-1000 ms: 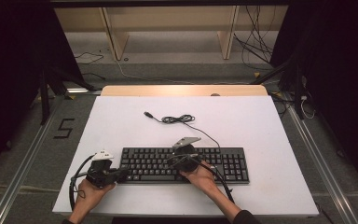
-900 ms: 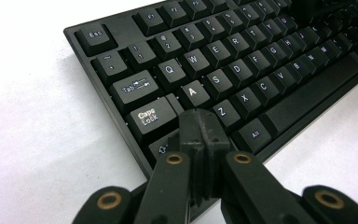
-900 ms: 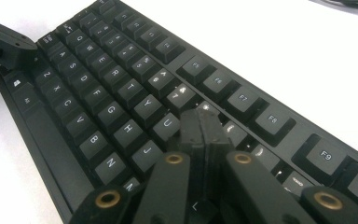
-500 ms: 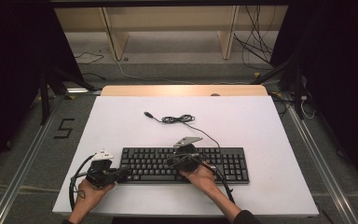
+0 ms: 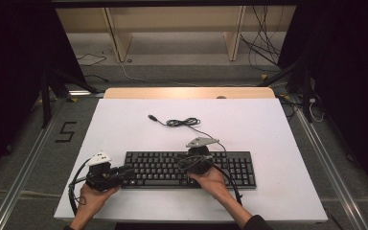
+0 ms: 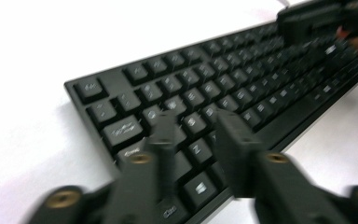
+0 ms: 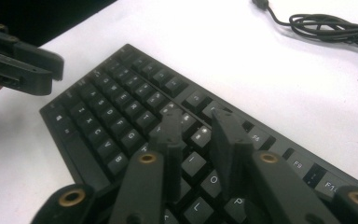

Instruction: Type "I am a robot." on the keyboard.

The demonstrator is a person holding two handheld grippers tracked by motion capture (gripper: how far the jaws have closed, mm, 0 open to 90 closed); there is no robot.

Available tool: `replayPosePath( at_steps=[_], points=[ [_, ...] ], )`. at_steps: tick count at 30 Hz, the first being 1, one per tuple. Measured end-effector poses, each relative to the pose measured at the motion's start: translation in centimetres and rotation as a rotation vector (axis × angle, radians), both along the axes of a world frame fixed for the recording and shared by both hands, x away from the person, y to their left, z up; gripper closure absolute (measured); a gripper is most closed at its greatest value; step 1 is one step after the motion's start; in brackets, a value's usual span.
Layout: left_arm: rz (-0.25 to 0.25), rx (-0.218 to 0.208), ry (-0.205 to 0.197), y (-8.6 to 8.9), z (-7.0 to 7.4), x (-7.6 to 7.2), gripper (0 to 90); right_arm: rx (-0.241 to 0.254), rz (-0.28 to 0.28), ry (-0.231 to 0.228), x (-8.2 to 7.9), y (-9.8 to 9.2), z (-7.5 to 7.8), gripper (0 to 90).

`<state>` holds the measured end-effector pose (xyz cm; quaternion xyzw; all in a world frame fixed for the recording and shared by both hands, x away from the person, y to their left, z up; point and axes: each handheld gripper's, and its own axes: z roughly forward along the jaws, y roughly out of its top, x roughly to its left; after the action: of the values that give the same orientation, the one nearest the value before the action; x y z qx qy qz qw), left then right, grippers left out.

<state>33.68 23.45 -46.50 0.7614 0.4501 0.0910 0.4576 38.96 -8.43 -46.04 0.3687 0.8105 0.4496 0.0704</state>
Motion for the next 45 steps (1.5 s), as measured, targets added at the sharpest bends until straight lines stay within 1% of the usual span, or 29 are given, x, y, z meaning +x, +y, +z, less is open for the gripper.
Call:
replayPosePath(
  at_steps=[1,2,3,4,5,6,9,10,11,13,16,18,20,23,25,30,31,32,34,37,40,42,45],
  points=[
    [-0.007,-0.013,-0.007,0.0,0.1,0.0,63.8,0.005,0.003,0.0,0.0,-0.1,0.1,70.6],
    [-0.011,-0.024,-0.019,0.0,0.1,-0.1,61.9,0.014,0.007,-0.002,-0.1,-0.1,0.1,65.8],
    [-0.01,-0.029,-0.026,-0.1,0.2,-0.1,58.4,0.018,0.009,0.0,-0.1,-0.2,0.2,61.0],
    [-0.008,-0.036,-0.026,-0.1,0.2,-0.1,53.8,0.02,0.014,-0.001,-0.2,-0.2,0.3,58.9],
    [-0.007,-0.047,-0.026,-0.2,0.2,-0.1,48.2,0.027,0.025,-0.003,-0.3,-0.3,0.4,54.5],
    [-0.008,-0.056,-0.029,-0.2,0.3,-0.1,48.2,0.027,0.025,-0.003,-0.3,-0.3,0.4,54.5],
    [-0.005,-0.073,-0.045,-0.2,0.4,-0.2,39.6,0.025,0.039,-0.002,-0.7,-0.3,0.6,44.5],
    [-0.003,-0.085,-0.05,-0.2,0.4,-0.2,39.6,0.025,0.039,-0.002,-0.7,-0.3,0.6,44.5],
    [0.001,-0.091,-0.059,-0.2,0.5,-0.2,36.3,0.03,0.046,-0.006,-0.8,-0.3,0.7,42.7],
    [0.007,-0.103,-0.063,-0.1,0.5,-0.3,35.0,0.031,0.049,-0.007,-0.9,-0.4,0.8,42.0],
    [0.012,-0.106,-0.078,0.0,0.6,-0.3,32.4,0.035,0.059,-0.009,-1.2,-0.4,0.9,41.8],
    [0.016,-0.118,-0.083,0.0,0.6,-0.3,31.6,0.033,0.067,-0.01,-1.5,-0.4,1.0,42.9],
    [0.021,-0.116,-0.086,0.0,0.7,-0.3,30.1,0.032,0.076,-0.014,-1.7,-0.3,1.0,44.8],
    [0.021,-0.116,-0.091,0.1,0.7,-0.3,29.6,0.026,0.093,-0.016,-2.1,-0.2,1.0,50.0],
    [0.023,-0.115,-0.094,0.1,0.7,-0.3,29.3,0.026,0.106,-0.016,-2.4,-0.1,1.0,54.7],
    [0.028,-0.115,-0.088,0.1,0.6,-0.3,28.5,0.008,0.14,-0.017,-2.9,0.3,0.6,68.1],
    [0.028,-0.116,-0.087,0.1,0.6,-0.3,28.5,0.008,0.14,-0.017,-2.9,0.3,0.6,68.1],
    [0.027,-0.115,-0.087,0.1,0.6,-0.3,28.5,0.007,0.141,-0.011,-3.0,0.4,0.6,69.8],
    [0.027,-0.116,-0.087,0.1,0.6,-0.3,28.5,0.002,0.148,-0.015,-3.1,0.5,0.4,72.7],
    [0.026,-0.121,-0.088,0.1,0.6,-0.3,28.2,-0.01,0.16,-0.005,-3.3,0.6,0.1,78.3],
    [0.024,-0.12,-0.091,0.1,0.6,-0.3,28.2,-0.014,0.166,-0.004,-3.4,0.7,0.0,81.1],
    [0.024,-0.12,-0.091,0.1,0.6,-0.3,28.3,-0.027,0.176,0.0,-3.6,0.8,-0.2,84.9],
    [0.025,-0.119,-0.092,0.1,0.6,-0.3,28.5,-0.037,0.178,0.002,-3.7,0.9,-0.3,87.1]
  ],
)
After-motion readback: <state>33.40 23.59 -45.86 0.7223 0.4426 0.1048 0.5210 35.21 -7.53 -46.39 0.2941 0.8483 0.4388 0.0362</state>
